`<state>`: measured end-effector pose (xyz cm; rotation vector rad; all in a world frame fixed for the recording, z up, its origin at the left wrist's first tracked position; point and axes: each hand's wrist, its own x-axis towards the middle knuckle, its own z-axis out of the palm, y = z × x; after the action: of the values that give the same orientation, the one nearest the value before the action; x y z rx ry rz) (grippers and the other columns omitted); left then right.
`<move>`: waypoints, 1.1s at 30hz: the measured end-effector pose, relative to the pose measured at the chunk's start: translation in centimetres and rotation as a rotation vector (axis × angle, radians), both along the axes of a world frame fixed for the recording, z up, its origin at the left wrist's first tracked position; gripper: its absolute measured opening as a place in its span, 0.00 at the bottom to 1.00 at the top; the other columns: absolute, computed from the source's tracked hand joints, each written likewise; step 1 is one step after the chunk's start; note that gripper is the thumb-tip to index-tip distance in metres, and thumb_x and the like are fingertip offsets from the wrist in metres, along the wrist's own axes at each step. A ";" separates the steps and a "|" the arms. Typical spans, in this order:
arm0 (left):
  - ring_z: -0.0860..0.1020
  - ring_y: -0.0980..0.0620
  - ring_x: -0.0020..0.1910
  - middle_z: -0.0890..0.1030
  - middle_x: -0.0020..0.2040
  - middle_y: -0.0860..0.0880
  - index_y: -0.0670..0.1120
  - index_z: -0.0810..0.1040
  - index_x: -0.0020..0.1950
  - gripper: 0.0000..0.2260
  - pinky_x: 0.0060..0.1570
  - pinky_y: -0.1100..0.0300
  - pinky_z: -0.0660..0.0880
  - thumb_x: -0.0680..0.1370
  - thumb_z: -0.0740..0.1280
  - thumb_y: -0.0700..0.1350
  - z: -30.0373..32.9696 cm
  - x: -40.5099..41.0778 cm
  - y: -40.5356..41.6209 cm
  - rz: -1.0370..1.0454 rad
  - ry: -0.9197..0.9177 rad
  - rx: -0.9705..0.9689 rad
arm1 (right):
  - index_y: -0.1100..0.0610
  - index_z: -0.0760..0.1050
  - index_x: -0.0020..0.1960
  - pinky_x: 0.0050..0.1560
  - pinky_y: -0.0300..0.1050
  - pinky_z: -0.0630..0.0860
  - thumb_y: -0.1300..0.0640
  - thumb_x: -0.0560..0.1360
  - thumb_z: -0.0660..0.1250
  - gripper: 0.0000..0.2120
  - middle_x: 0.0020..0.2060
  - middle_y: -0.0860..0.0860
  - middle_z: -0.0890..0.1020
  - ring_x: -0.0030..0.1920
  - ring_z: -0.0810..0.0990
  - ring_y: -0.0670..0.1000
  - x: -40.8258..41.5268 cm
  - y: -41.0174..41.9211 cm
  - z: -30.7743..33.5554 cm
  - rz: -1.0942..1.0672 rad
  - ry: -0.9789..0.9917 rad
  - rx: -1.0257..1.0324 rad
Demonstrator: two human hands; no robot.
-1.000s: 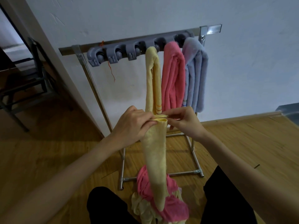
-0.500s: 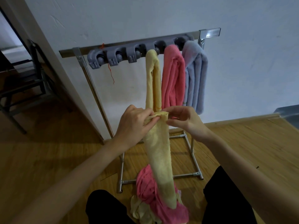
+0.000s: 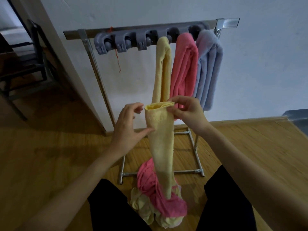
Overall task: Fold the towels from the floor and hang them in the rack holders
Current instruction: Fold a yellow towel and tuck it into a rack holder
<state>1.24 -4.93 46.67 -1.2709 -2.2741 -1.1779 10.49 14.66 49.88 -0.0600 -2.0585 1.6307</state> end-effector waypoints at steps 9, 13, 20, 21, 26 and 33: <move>0.83 0.52 0.48 0.85 0.46 0.54 0.61 0.83 0.46 0.17 0.46 0.64 0.79 0.58 0.79 0.54 -12.3 0.0 -2.3 -0.119 -0.901 -0.116 | 0.62 0.78 0.52 0.47 0.51 0.81 0.67 0.75 0.67 0.06 0.39 0.55 0.79 0.43 0.79 0.54 -0.4 -2.7 -0.4 0.050 -0.107 -0.263; 0.82 0.58 0.46 0.85 0.44 0.57 0.56 0.81 0.46 0.20 0.40 0.70 0.76 0.58 0.79 0.60 -15.1 0.1 -1.2 -0.074 -0.982 -0.184 | 0.64 0.77 0.54 0.45 0.49 0.81 0.67 0.75 0.67 0.08 0.37 0.53 0.81 0.42 0.80 0.54 0.0 -2.5 -0.9 0.039 -0.089 -0.422; 0.81 0.58 0.50 0.82 0.52 0.53 0.44 0.78 0.62 0.14 0.41 0.72 0.75 0.76 0.69 0.44 -19.9 2.4 -0.8 -0.012 -1.243 -0.182 | 0.64 0.78 0.50 0.43 0.44 0.81 0.66 0.75 0.68 0.05 0.42 0.58 0.80 0.42 0.82 0.53 1.2 0.1 -2.8 -0.259 0.084 -0.659; 0.81 0.57 0.50 0.82 0.54 0.50 0.43 0.77 0.63 0.15 0.43 0.71 0.76 0.77 0.69 0.44 -19.8 2.5 -0.9 0.014 -1.265 -0.148 | 0.63 0.78 0.49 0.43 0.44 0.81 0.66 0.75 0.67 0.03 0.42 0.58 0.80 0.42 0.81 0.53 1.4 0.5 -3.5 -0.327 0.079 -0.668; 0.80 0.52 0.45 0.83 0.46 0.48 0.46 0.81 0.48 0.05 0.35 0.71 0.74 0.77 0.69 0.46 -16.3 1.6 -0.5 0.100 -1.145 -0.124 | 0.57 0.76 0.42 0.33 0.39 0.79 0.67 0.72 0.67 0.06 0.36 0.51 0.78 0.39 0.79 0.50 2.8 1.4 -9.0 -0.665 -0.087 -0.618; 0.78 0.51 0.40 0.81 0.39 0.45 0.41 0.82 0.44 0.05 0.41 0.57 0.72 0.76 0.69 0.42 -7.5 0.6 0.3 -0.153 -0.797 -0.223 | 0.62 0.74 0.44 0.33 0.41 0.78 0.68 0.72 0.67 0.04 0.42 0.58 0.78 0.39 0.79 0.53 6.0 0.8 -17.5 -0.648 -0.552 -0.687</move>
<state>1.87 -4.65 39.19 -1.2005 -2.9654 -1.7674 16.50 15.42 32.43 -1.3809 -1.4319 1.8933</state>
